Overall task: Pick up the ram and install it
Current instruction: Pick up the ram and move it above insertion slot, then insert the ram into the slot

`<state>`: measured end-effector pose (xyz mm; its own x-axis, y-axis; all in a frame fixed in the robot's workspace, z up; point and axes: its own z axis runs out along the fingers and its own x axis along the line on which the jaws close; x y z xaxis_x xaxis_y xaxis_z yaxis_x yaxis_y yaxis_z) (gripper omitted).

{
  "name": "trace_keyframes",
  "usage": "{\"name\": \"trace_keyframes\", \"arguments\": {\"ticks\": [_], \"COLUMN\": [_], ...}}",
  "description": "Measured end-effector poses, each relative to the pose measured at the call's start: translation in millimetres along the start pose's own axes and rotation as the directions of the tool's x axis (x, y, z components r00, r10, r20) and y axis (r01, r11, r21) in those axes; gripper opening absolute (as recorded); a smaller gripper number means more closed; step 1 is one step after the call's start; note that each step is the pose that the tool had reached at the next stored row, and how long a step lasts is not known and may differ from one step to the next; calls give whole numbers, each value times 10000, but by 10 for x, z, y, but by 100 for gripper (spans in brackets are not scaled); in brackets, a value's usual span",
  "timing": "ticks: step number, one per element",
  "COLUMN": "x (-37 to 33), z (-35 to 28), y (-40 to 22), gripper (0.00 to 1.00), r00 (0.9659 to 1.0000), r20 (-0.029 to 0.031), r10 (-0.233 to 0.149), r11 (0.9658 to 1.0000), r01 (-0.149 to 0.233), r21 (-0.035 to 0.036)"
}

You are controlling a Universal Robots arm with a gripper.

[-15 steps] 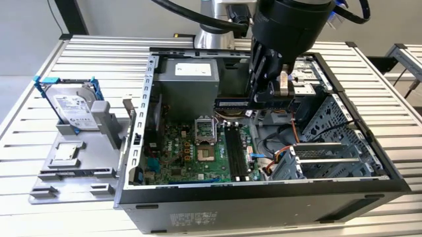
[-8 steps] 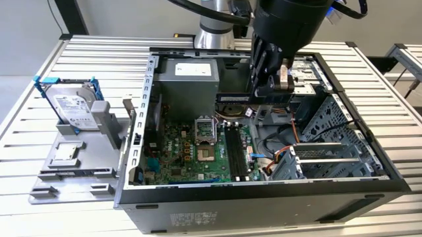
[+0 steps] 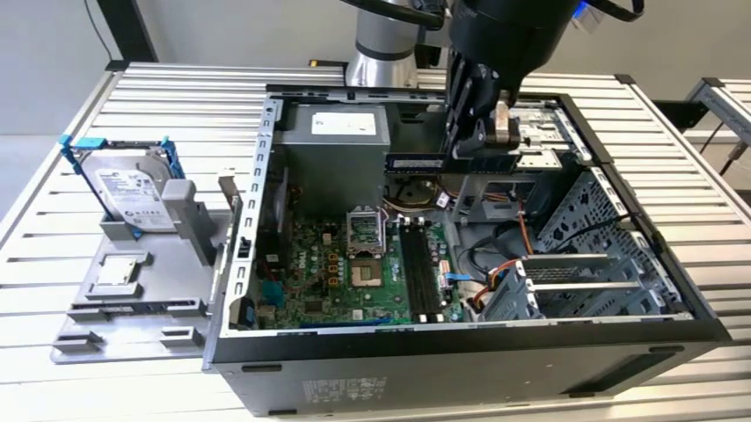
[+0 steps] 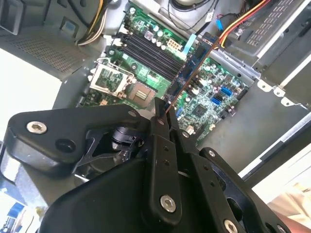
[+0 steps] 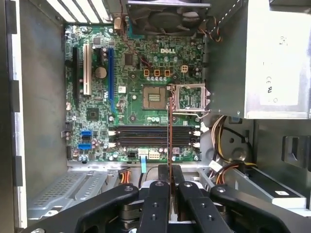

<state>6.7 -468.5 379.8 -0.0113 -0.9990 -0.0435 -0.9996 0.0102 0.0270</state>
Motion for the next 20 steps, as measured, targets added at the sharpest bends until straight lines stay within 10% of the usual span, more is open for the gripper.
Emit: {"name": "trace_keyframes", "arguments": {"ticks": [20], "x": [-6], "z": [0], "y": [0], "gripper": [0], "r00": [9993], "r20": [9], "r10": [370], "r11": [9993], "r01": [-370], "r21": [15]}}
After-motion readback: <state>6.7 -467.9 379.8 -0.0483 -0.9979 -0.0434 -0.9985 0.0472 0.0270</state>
